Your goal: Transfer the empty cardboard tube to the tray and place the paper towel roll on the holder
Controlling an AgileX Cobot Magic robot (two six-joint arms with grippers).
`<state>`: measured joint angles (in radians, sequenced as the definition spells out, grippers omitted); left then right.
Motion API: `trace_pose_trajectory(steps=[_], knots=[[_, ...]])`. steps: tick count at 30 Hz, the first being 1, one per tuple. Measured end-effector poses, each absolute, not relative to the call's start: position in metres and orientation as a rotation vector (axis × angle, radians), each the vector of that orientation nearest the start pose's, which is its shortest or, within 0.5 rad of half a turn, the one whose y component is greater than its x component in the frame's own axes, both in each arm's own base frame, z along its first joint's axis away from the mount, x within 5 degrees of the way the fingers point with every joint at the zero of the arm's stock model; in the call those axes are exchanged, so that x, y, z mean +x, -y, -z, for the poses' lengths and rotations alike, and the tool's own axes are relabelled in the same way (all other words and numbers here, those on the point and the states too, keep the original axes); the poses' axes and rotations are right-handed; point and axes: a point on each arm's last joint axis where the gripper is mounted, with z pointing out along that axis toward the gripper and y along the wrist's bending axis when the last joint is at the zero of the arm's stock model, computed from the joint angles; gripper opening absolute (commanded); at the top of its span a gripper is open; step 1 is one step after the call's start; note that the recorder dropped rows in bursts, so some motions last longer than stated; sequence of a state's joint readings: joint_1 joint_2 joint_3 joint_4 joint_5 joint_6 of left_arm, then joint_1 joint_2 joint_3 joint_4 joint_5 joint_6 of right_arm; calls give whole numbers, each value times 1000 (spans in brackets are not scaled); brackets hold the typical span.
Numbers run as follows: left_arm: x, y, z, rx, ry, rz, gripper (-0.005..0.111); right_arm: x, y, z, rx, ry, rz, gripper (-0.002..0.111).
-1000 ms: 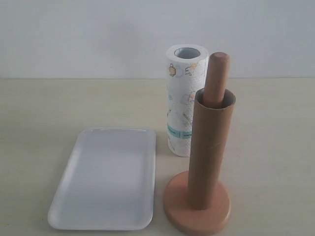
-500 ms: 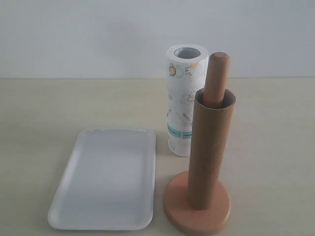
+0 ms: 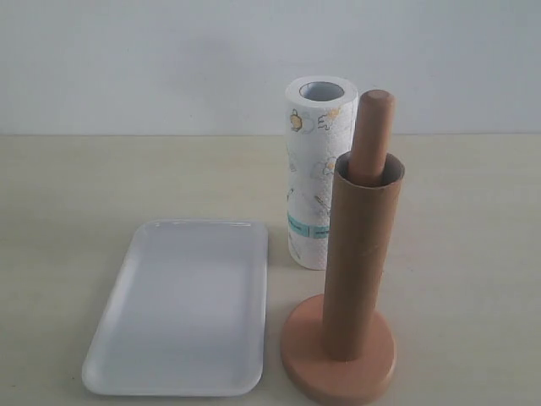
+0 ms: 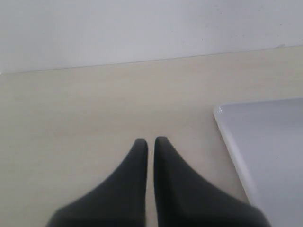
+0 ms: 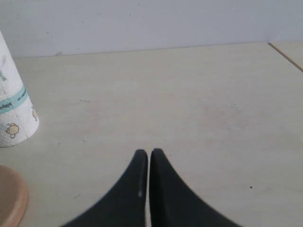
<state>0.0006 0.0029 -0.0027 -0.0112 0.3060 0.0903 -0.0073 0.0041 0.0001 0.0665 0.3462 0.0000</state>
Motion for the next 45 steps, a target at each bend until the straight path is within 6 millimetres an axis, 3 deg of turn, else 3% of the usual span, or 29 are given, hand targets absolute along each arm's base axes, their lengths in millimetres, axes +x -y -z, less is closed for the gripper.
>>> trace_pose_trajectory(steps=[5,10,19,27,33,45], knots=[[54,0,-186,73,-1789,-55,4,55,-1,-185,46,-1792,-53,1],[54,0,-186,73,-1789,-55,4,56,0,-213,50,-1481,-42,1],[54,0,-186,73,-1789,-55,4,48,2,-245,28,-1122,10,1],[54,0,-186,73,-1789,-55,4,46,4,-258,-3,-1162,86,1],[54,0,-186,73,-1789,-55,4,40,5,-272,13,-1054,91,1],[54,0,-186,73,-1789,-55,4,34,6,-281,146,-919,-125,1]])
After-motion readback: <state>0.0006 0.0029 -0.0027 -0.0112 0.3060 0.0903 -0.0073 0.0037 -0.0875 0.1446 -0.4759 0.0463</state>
